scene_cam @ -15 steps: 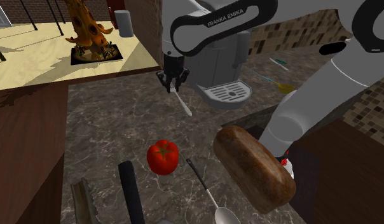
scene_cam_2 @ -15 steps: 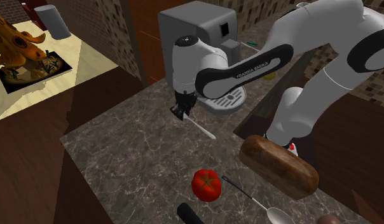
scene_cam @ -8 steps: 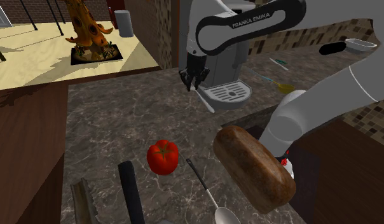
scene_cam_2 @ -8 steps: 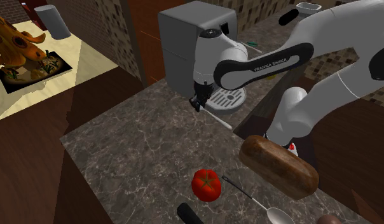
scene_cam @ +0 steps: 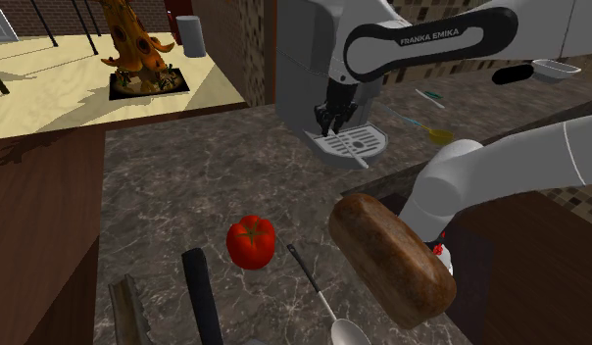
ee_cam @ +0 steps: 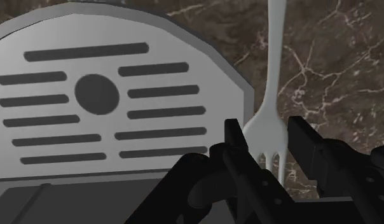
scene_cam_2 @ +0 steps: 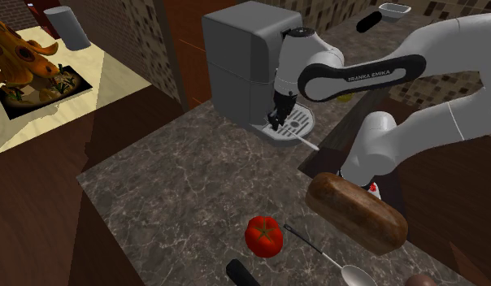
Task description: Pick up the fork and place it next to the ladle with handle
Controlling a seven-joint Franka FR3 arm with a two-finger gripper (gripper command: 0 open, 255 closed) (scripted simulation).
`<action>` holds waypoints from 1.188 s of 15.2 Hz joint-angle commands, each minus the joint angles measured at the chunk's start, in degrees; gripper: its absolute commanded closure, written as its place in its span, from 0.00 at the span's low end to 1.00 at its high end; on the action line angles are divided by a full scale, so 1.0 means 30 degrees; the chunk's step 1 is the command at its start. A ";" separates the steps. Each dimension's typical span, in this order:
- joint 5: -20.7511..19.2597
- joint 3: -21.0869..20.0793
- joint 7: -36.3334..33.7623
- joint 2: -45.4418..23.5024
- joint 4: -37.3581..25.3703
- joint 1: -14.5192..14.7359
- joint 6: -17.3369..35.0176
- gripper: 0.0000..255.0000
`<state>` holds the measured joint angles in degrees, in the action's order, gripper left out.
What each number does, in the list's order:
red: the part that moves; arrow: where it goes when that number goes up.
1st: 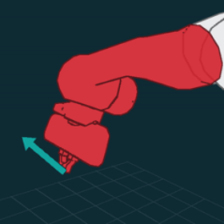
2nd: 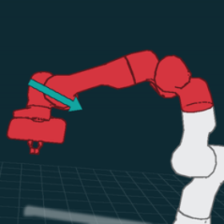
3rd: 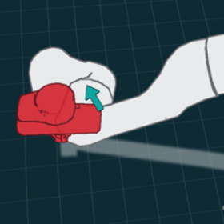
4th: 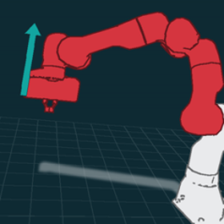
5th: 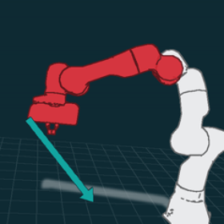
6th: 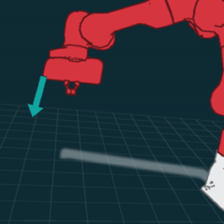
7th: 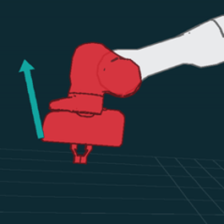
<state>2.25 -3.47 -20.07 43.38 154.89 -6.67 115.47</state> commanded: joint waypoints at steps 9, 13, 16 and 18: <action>-0.3118 0.4238 0.4842 0.3786 0.1894 -0.3105 -0.1862 1.00; -0.4635 0.6124 0.6934 0.4403 0.1915 -0.4540 -0.2376 1.00; -0.5525 0.7325 0.8750 0.4369 0.1667 -0.5855 -0.2523 1.00; -0.6249 0.8307 0.9798 0.4203 0.1365 -0.6449 -0.2574 1.00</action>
<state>-15.09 19.82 7.61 56.51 159.16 -24.94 108.02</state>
